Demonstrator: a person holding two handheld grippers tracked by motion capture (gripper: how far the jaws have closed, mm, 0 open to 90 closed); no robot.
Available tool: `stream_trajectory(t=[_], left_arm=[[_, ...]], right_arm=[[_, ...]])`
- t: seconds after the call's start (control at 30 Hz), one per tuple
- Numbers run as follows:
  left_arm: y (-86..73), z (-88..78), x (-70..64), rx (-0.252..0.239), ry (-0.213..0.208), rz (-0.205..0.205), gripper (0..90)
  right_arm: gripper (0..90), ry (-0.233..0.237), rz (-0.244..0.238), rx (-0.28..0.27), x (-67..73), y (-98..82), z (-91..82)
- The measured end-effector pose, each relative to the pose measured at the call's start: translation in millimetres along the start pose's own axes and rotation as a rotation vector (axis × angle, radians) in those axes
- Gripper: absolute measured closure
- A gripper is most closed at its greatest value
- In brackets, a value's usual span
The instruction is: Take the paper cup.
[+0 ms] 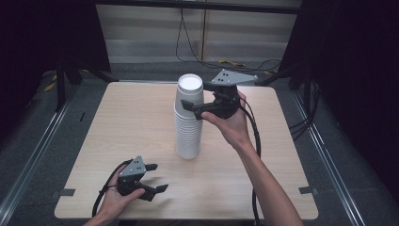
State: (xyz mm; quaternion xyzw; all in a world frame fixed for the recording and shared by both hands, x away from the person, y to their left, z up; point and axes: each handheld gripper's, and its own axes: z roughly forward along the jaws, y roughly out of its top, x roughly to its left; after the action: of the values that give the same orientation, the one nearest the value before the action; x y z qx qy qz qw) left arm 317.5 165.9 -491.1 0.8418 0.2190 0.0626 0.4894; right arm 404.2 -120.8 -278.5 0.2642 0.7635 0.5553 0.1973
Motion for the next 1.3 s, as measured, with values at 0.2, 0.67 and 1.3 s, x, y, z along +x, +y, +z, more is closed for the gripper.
stream_trajectory(t=[0.2, 0.67, 1.3], left_arm=[[0.5, 0.4, -0.3, 0.007, 0.0, 0.008, 15.7], [0.5, -0.5, 1.7, -0.004, -0.01, -0.007, 15.7], [0.8, 1.6, 0.2, 0.011, -0.007, 0.005, 15.7]], right_arm=[[14.0, 0.006, -0.002, 0.026, -3.4, 6.6, 5.2], [19.0, 0.009, 0.008, 0.143, -5.1, 20.7, 19.0], [20.1, 0.015, 0.022, 0.088, -5.8, 28.6, 11.1]])
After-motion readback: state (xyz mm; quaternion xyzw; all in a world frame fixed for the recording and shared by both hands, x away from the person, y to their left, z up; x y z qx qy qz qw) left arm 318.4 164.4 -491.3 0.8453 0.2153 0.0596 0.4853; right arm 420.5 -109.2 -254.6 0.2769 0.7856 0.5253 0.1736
